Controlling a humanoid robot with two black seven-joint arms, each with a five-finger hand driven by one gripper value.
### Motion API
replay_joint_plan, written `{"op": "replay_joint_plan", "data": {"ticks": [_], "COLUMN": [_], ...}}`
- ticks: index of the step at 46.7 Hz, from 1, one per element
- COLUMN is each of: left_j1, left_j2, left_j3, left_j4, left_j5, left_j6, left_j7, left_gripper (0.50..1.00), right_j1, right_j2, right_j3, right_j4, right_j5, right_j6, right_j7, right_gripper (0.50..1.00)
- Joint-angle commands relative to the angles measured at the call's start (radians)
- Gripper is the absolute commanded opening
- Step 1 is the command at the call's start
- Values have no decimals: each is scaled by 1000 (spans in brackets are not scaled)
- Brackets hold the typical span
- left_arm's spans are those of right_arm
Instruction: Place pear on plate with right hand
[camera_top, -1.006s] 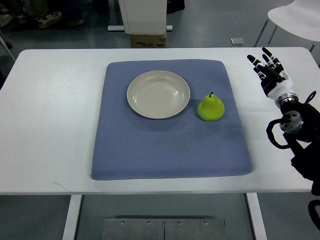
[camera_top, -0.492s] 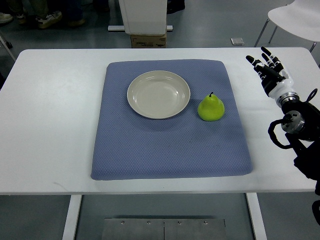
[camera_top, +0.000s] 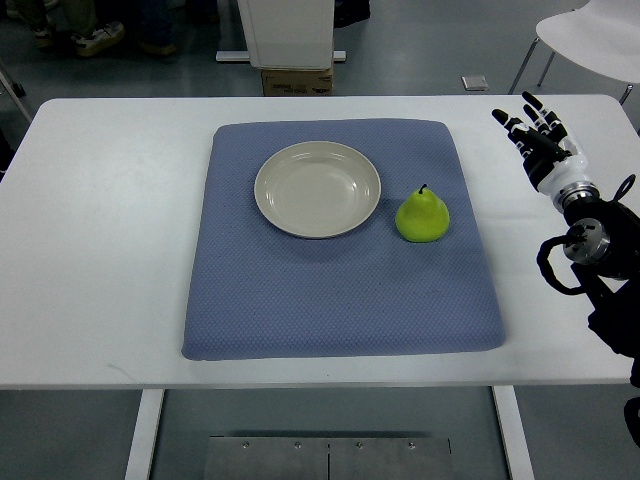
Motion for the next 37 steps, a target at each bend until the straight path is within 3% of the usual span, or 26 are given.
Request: {"op": "replay_joint_plan", "data": {"ticks": [1,23,37], "left_j1": [0,0,0], "left_j2": [0,0,0], "left_j3": [0,0,0], "left_j4": [0,0,0], "left_j5": [0,0,0], "left_j6": [0,0,0], "left_j7": [0,0,0], "left_gripper": [1000,1000,1000], "right_j1": [1,31,47], "right_j2": [0,1,-2], "right_j3": [-1,-80,-152], "right_j4": [1,6,8], "right_j5": [0,0,-3], "right_j6": [0,1,84], "right_j7": [-1,9,12], "right_gripper": [1000,1000,1000]}}
